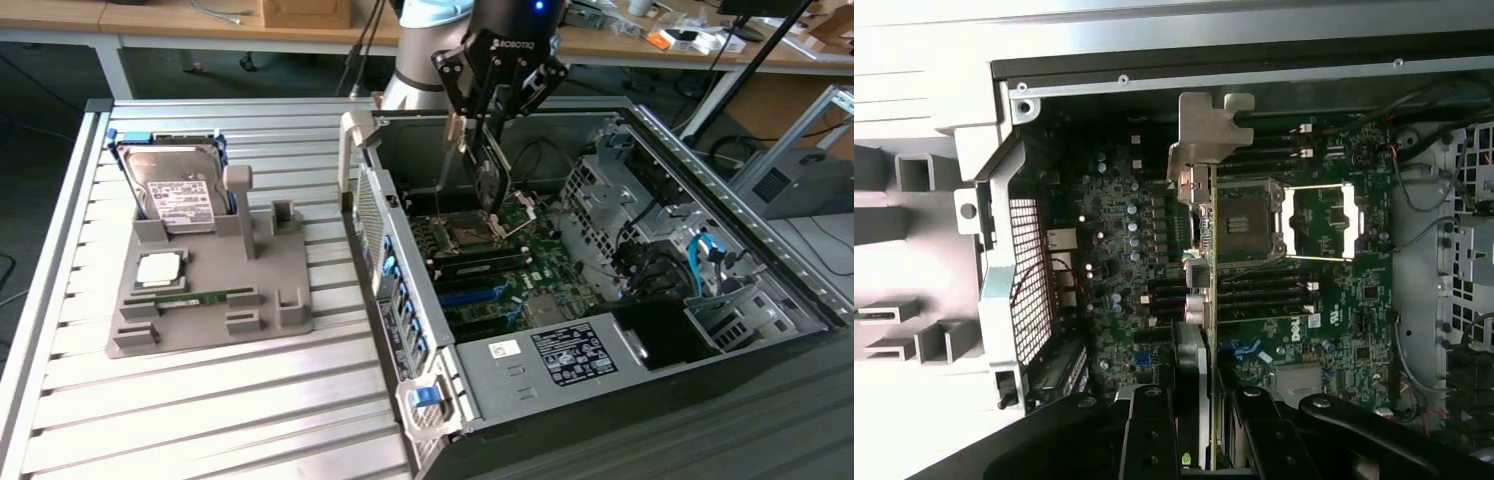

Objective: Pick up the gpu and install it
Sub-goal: 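Pick up the gpu and move the gpu toward the slot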

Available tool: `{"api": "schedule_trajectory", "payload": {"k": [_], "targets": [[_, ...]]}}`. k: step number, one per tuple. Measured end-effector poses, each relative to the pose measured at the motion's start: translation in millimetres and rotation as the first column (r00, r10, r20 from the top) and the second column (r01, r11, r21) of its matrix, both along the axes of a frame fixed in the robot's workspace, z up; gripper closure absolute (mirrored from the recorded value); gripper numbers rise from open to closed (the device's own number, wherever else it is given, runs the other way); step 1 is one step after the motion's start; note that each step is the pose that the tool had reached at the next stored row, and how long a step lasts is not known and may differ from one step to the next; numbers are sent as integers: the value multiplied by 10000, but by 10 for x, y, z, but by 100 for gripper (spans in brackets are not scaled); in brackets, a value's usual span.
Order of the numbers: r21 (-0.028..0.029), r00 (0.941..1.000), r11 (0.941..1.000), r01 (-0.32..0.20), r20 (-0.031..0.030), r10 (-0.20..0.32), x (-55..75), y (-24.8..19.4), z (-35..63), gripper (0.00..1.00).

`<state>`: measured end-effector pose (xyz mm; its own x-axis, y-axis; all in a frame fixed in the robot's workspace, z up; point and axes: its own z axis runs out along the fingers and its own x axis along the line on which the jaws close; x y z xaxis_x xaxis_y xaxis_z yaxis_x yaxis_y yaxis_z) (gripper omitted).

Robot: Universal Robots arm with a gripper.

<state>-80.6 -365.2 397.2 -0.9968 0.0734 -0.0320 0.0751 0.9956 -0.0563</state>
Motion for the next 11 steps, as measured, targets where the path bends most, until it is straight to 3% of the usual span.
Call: {"api": "schedule_trajectory", "payload": {"k": [11], "targets": [[-34, 10000, 10000, 0, 0, 0, 52, 0, -30, 73]]}}
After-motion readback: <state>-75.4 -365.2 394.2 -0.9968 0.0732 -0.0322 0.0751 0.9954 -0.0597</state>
